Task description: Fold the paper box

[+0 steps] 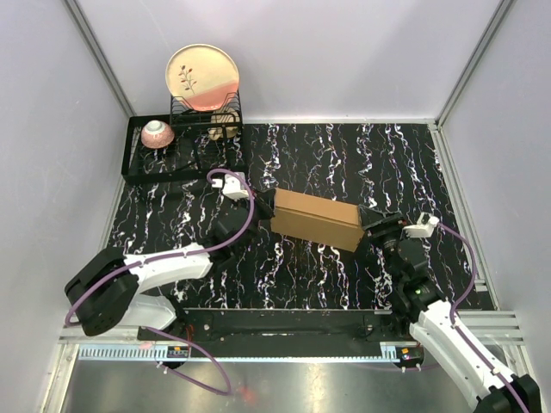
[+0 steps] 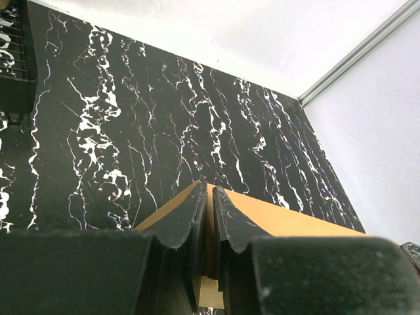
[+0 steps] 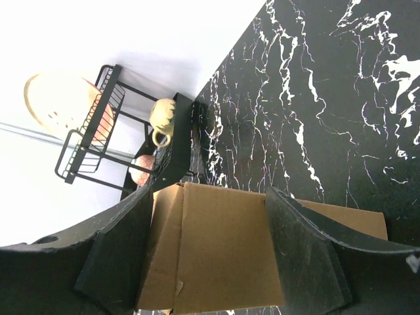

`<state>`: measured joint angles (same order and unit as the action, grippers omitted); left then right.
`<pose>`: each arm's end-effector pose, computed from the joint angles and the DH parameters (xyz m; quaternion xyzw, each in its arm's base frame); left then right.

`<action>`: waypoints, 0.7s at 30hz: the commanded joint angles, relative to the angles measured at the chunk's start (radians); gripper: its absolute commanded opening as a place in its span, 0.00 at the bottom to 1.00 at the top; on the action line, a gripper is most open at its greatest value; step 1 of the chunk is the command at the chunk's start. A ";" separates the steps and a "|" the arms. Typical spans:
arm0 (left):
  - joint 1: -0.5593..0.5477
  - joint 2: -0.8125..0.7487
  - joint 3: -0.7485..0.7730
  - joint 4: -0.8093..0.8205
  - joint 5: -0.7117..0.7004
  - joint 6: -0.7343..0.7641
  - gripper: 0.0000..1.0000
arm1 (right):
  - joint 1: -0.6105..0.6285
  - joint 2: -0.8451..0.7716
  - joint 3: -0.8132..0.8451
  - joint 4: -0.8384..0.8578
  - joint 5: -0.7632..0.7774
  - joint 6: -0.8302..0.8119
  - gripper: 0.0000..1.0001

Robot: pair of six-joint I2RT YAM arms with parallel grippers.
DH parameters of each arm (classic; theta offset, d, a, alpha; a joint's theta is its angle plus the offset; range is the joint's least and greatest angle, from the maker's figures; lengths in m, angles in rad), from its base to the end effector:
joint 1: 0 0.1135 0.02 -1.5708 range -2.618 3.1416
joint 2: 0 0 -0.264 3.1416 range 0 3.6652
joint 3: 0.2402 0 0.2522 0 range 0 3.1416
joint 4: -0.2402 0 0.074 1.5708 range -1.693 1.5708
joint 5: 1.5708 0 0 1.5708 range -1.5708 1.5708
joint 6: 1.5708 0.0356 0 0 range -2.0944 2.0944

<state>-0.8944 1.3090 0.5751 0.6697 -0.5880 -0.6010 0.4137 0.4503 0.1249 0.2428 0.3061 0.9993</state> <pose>0.1889 -0.2038 0.2423 -0.0940 0.7196 -0.2902 0.6238 0.1336 0.0469 0.1980 0.3087 0.6663 0.3492 0.5820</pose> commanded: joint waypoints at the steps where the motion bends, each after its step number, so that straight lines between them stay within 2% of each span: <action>1: -0.009 0.070 -0.061 -0.197 -0.022 -0.005 0.15 | -0.001 0.042 -0.067 -0.204 0.097 0.060 0.74; 4: -0.012 0.075 -0.061 -0.197 -0.026 -0.006 0.15 | -0.001 0.064 -0.099 -0.166 0.090 0.140 0.69; 6: -0.015 0.073 -0.063 -0.197 -0.029 -0.008 0.15 | -0.001 0.083 -0.123 -0.128 0.073 0.185 0.60; 11: -0.014 0.081 -0.077 -0.180 -0.024 -0.019 0.16 | -0.001 0.125 -0.123 -0.077 0.079 0.160 0.47; 12: -0.015 0.084 -0.077 -0.179 -0.022 -0.022 0.16 | -0.001 0.131 -0.123 -0.080 0.082 0.160 0.39; 14: -0.015 0.093 -0.080 -0.177 -0.018 -0.031 0.16 | -0.001 0.155 -0.123 -0.094 0.087 0.165 0.31; 15: -0.017 0.099 -0.080 -0.174 -0.016 -0.039 0.16 | -0.001 0.165 -0.123 -0.094 0.082 0.165 0.21; 17: -0.018 0.104 -0.087 -0.165 -0.016 -0.046 0.16 | -0.001 0.182 -0.123 -0.100 0.077 0.176 0.10; 19: -0.020 0.102 -0.093 -0.160 -0.018 -0.051 0.16 | -0.001 0.186 -0.123 -0.103 0.082 0.188 0.03; 21: -0.018 0.082 -0.093 -0.162 -0.015 -0.048 0.20 | -0.001 0.171 -0.123 -0.117 0.090 0.193 0.01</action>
<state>-0.9001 1.3510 0.5560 0.7467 -0.6147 -0.6662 0.4122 0.5838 0.1097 0.3634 0.3843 1.1820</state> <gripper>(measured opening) 0.175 0.644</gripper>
